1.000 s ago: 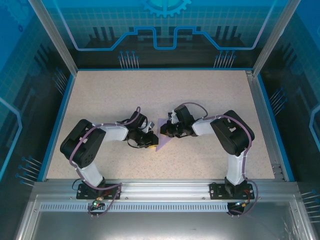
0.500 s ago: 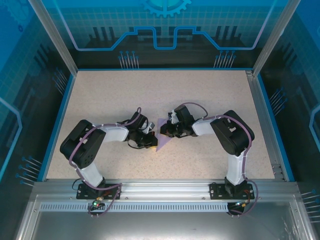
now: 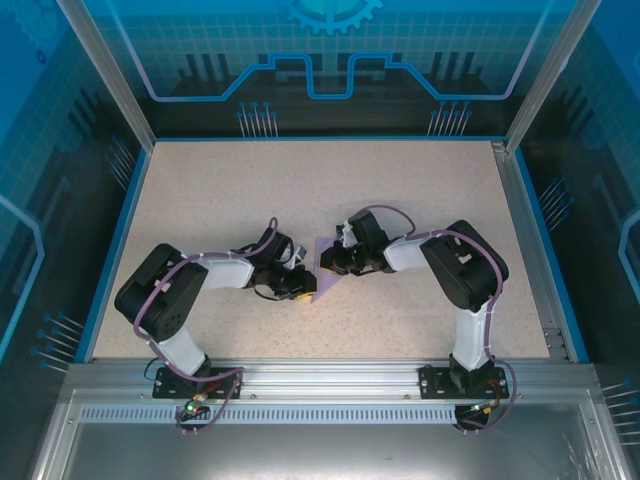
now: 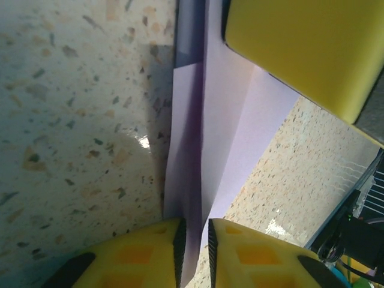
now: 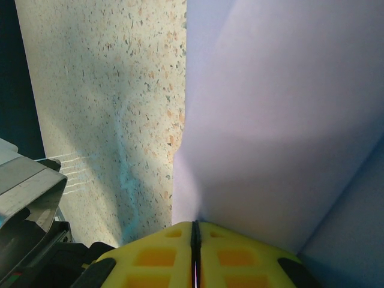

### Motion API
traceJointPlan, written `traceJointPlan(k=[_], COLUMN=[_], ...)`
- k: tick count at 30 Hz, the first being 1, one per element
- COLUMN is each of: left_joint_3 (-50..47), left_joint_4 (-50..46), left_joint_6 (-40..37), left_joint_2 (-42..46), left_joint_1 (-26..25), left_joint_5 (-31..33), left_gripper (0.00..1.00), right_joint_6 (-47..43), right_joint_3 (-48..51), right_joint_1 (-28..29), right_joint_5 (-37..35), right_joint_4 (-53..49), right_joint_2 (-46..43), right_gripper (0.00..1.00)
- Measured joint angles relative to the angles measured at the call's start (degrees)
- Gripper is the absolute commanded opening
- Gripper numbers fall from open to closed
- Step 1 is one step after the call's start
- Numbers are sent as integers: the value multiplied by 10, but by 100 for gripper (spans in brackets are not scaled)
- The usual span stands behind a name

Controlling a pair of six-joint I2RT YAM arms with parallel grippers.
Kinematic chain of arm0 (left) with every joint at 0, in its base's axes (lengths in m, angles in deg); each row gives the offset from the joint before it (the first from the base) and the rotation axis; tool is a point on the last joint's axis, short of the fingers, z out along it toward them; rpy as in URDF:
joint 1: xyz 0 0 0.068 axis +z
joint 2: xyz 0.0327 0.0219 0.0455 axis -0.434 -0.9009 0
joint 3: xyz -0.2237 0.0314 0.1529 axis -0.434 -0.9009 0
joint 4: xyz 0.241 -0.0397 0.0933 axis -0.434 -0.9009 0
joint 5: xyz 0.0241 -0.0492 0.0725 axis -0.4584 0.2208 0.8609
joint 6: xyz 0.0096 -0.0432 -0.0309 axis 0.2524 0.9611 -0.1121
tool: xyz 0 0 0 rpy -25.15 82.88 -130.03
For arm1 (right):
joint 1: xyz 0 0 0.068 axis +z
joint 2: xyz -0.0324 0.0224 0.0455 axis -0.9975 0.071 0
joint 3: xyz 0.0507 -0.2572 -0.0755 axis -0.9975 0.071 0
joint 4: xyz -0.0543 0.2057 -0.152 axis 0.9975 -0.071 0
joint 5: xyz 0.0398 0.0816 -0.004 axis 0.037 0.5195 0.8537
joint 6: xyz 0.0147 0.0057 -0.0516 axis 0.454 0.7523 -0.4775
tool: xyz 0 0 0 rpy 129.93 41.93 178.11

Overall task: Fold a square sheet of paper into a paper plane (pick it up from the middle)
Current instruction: Fourth fold the wing at the center of the table.

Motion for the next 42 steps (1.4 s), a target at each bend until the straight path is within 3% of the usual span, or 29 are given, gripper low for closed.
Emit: traceJointPlan(k=[11,25,31,42], left_joint_3=[28,43,35,1], left_joint_4=[-65,-99,-97,-145], left_joint_6=[-26,-41,-39,12], left_joint_2=[0,0,14,139], left_joint_1=[-7,-18,-24,-24], left_joint_5=[33,67,84,107], left_gripper=[20,4,11,20], right_joint_6=[0,2,2,7], right_joint_3=[-1,-1,-2,-5], right_joint_1=[0,0,0,0], right_joint_5=[1,1,1,1], right_joint_4=[0,0,-1,-5], right_joint_2=[1,1,2,3], right_gripper=[10,10,10,10])
